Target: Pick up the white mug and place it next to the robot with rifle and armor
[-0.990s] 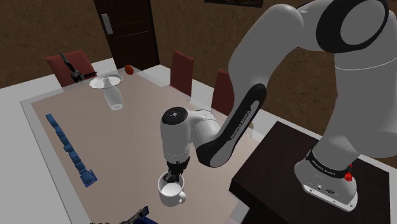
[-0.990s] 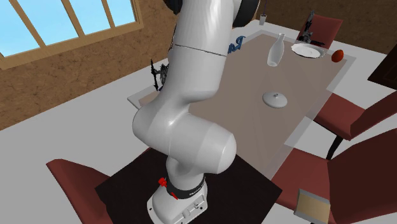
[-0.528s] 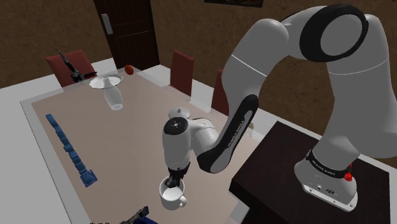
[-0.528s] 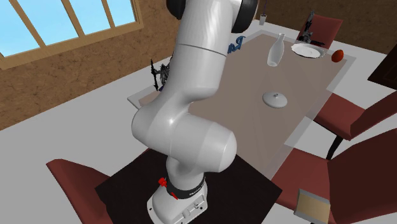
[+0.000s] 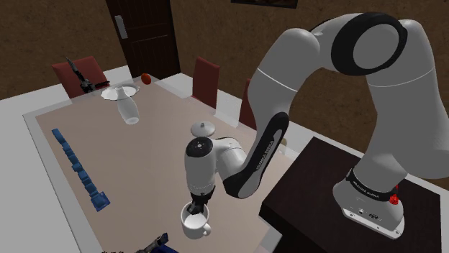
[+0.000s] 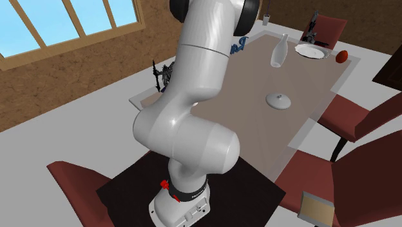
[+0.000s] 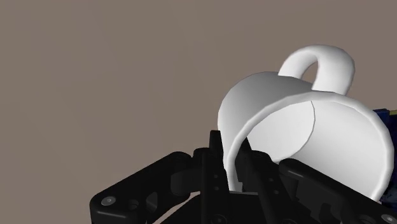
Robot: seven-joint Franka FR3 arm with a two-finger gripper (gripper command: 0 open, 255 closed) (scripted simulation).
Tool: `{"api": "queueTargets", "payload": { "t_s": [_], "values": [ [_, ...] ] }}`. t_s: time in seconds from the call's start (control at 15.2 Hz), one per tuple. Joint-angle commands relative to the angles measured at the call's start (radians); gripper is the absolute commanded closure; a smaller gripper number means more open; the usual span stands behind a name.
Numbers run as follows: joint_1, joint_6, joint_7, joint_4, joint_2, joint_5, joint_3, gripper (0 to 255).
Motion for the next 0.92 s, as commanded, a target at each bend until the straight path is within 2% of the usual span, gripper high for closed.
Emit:
{"api": "queueTargets", "payload": {
  "t_s": [0.0, 0.07, 0.13, 0.46, 0.73, 0.86],
  "values": [
    [0.000, 0.000, 0.000, 0.000, 0.000, 0.000, 0.000, 255],
    [0.000, 0.000, 0.000, 0.000, 0.000, 0.000, 0.000, 255],
    [0.000, 0.000, 0.000, 0.000, 0.000, 0.000, 0.000, 0],
    [0.000, 0.000, 0.000, 0.000, 0.000, 0.000, 0.000, 0],
    [-0.058, -0.075, -0.050, -0.044, -0.119, 0.071, 0.075, 0],
    [-0.058, -0.075, -0.050, -0.044, -0.119, 0.071, 0.075, 0]
  ]
}}
